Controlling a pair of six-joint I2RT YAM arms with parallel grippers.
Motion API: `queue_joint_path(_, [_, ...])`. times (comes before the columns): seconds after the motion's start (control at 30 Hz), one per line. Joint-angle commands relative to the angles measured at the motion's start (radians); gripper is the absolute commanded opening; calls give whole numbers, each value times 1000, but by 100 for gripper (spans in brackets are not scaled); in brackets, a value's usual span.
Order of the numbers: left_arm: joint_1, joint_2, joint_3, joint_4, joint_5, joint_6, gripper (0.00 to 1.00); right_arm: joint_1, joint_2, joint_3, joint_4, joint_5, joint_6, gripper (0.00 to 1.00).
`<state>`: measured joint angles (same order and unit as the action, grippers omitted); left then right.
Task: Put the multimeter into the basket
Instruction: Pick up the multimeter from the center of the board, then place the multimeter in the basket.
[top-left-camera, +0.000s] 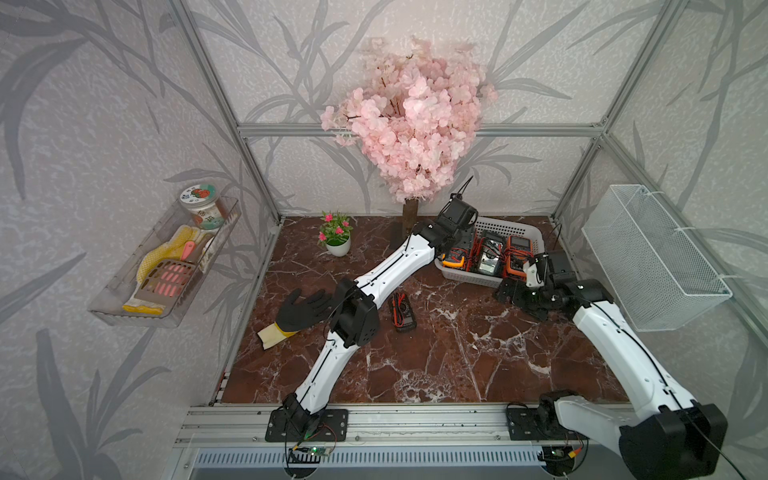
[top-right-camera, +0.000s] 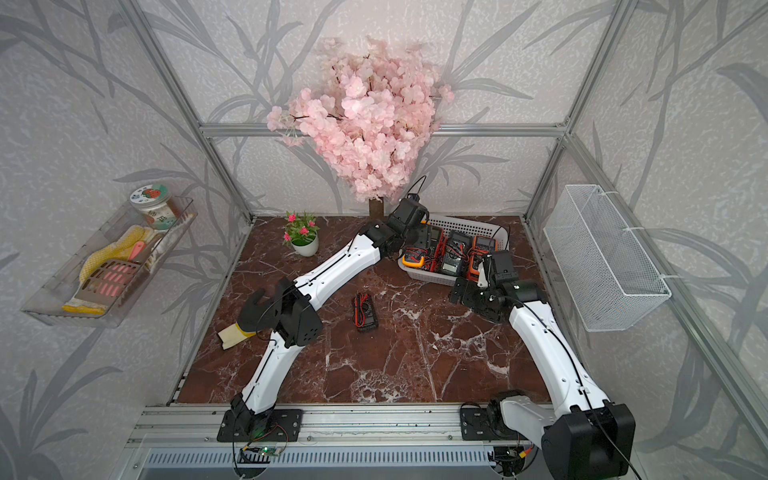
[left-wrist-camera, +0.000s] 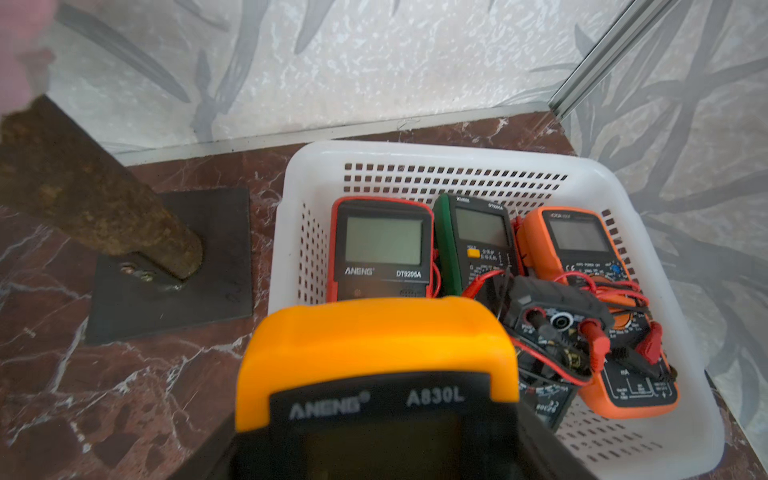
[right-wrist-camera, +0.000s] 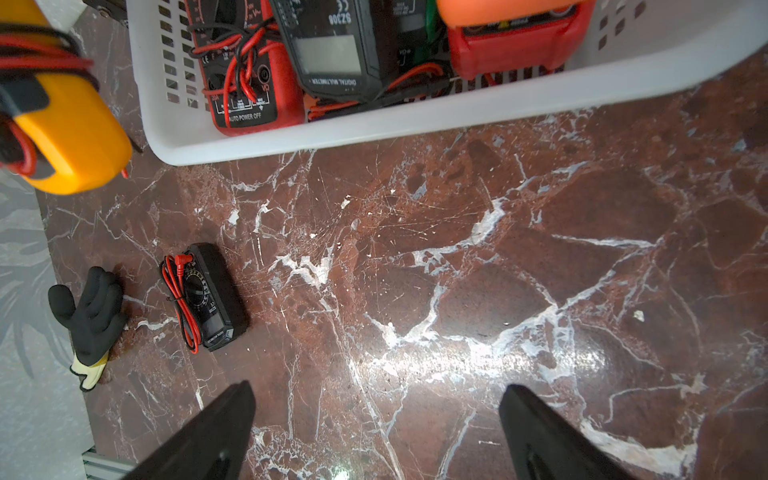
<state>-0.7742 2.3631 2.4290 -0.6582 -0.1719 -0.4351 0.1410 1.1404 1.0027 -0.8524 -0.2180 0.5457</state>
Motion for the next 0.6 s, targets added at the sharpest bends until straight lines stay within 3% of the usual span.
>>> queue_joint_path(0.0, [0, 46, 81, 87, 16, 29, 59, -7, -11, 20, -30, 11, -4, 98])
queue_joint_path(0.57, [1, 201, 187, 195, 15, 63, 70, -21, -13, 10, -23, 6, -10, 98])
